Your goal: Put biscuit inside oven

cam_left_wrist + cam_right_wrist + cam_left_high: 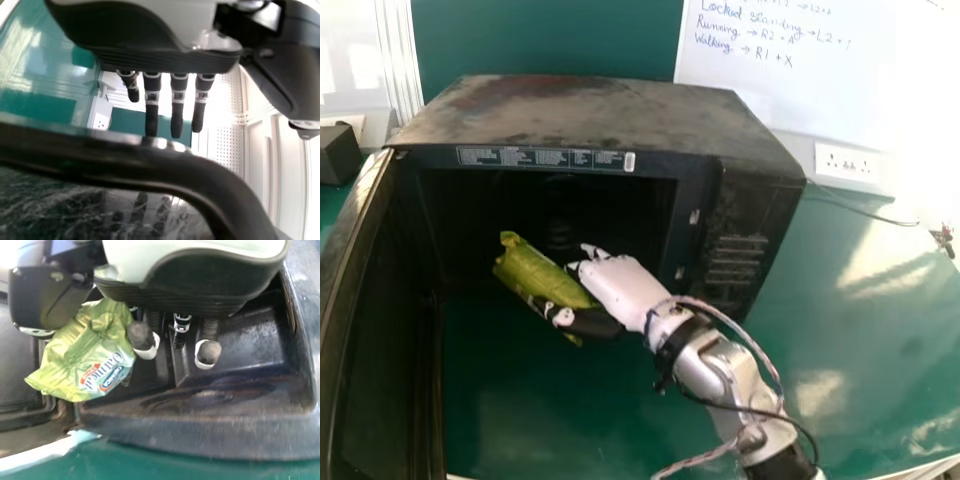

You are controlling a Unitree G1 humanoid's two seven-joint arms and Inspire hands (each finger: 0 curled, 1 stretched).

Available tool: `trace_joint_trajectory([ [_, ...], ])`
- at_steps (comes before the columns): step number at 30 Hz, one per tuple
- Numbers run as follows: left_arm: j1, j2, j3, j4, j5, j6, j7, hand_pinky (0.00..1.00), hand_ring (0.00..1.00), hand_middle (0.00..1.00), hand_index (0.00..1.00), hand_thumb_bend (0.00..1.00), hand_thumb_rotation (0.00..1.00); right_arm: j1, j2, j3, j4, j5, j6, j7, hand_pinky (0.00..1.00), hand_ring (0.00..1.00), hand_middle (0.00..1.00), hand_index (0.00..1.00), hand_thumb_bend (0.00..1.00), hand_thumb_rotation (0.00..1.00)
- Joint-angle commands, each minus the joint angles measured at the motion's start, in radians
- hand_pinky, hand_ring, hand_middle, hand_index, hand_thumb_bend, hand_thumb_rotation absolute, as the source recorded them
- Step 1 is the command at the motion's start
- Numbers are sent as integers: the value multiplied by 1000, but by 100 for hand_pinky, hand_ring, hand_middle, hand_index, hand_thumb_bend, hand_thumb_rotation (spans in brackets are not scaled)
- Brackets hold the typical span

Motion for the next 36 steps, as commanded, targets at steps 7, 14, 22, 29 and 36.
trace_joint_trajectory([
  [7, 20, -23, 2, 1, -8, -2, -1, 61, 70, 82, 84, 74, 66, -126, 36, 13, 146, 2, -6, -74, 0, 0, 0, 9, 4, 0],
  [14, 20, -26, -7, -2, -22, -4, -12, 58, 70, 81, 84, 74, 67, -194, 47, 25, 267, -2, -14, -143, 0, 0, 0, 9, 2, 0],
  [22, 17, -22, -3, 1, -32, -6, -25, 58, 69, 81, 83, 75, 63, -281, 53, 33, 414, -4, -17, -225, 0, 0, 0, 37, 37, 3],
  [29, 21, -25, 3, 5, -32, -8, -33, 56, 65, 82, 83, 76, 63, -365, 59, 39, 559, 3, -29, -277, 0, 0, 0, 47, 50, 4],
  [36, 18, -29, 9, 12, -31, -15, -39, 61, 70, 80, 82, 76, 63, -422, 67, 43, 673, 16, -46, -314, 0, 0, 0, 47, 50, 4],
])
